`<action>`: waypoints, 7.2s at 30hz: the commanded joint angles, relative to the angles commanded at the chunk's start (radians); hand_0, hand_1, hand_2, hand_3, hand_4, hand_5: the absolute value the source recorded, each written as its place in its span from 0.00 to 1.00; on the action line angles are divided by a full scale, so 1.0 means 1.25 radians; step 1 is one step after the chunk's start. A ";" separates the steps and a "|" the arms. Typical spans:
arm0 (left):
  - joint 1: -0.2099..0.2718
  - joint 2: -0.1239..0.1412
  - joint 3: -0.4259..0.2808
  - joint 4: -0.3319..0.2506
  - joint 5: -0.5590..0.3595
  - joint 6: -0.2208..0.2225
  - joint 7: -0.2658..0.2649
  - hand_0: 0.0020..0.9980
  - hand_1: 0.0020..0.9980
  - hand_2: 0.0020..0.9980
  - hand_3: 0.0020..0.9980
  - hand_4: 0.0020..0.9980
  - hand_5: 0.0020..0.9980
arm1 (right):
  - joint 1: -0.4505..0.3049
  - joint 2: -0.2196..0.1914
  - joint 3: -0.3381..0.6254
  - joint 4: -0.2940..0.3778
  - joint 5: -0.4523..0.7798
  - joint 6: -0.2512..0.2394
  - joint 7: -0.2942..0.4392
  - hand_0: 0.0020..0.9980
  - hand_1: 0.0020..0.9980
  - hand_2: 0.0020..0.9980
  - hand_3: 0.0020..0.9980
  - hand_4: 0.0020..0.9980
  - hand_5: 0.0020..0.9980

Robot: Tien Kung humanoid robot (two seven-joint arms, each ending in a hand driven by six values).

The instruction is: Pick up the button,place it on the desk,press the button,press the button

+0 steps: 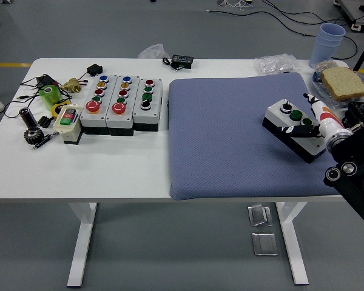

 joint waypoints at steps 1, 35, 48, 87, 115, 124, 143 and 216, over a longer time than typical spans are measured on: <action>0.000 0.000 0.000 0.000 0.000 0.000 0.000 0.53 0.42 0.42 0.43 0.25 0.50 | 0.004 0.002 -0.003 -0.010 -0.002 0.000 -0.001 1.00 0.95 1.00 1.00 1.00 0.31; 0.003 0.000 -0.007 0.000 0.006 0.005 0.002 0.53 0.42 0.42 0.43 0.25 0.50 | 0.245 0.110 -0.352 -0.376 -0.077 0.043 -0.116 0.52 0.44 0.58 0.67 0.96 0.27; 0.000 0.000 -0.005 0.000 -0.004 0.005 -0.001 0.53 0.42 0.42 0.43 0.25 0.50 | 0.250 0.029 -0.419 -0.269 -0.071 -0.004 -0.105 0.21 0.16 0.40 0.50 0.77 0.14; 0.003 0.000 -0.009 0.000 -0.013 0.009 0.000 0.53 0.42 0.42 0.43 0.25 0.51 | 0.337 -0.089 -0.679 0.039 -0.120 0.010 0.261 0.09 0.07 0.33 0.48 0.71 0.27; -0.001 0.000 -0.011 0.000 -0.027 0.012 -0.001 0.53 0.42 0.42 0.43 0.25 0.51 | 0.313 -0.092 -0.699 0.028 -0.157 0.076 0.214 0.81 0.63 0.76 0.82 0.94 0.43; 0.001 0.000 -0.004 0.000 -0.037 0.012 -0.002 0.53 0.42 0.42 0.43 0.25 0.51 | 0.293 -0.113 -0.709 0.038 -0.129 0.026 0.221 0.93 0.84 0.98 0.95 0.95 0.42; 0.010 0.000 -0.010 0.000 -0.014 0.009 0.002 0.53 0.42 0.42 0.43 0.25 0.51 | 0.255 -0.169 -0.618 0.094 -0.161 0.028 0.220 0.96 0.88 1.00 1.00 0.97 0.39; 0.014 0.000 -0.011 0.000 -0.008 0.005 -0.001 0.53 0.42 0.42 0.43 0.25 0.50 | -0.025 -0.319 -0.309 0.383 -0.049 0.019 0.083 0.16 0.00 0.21 0.69 0.59 0.00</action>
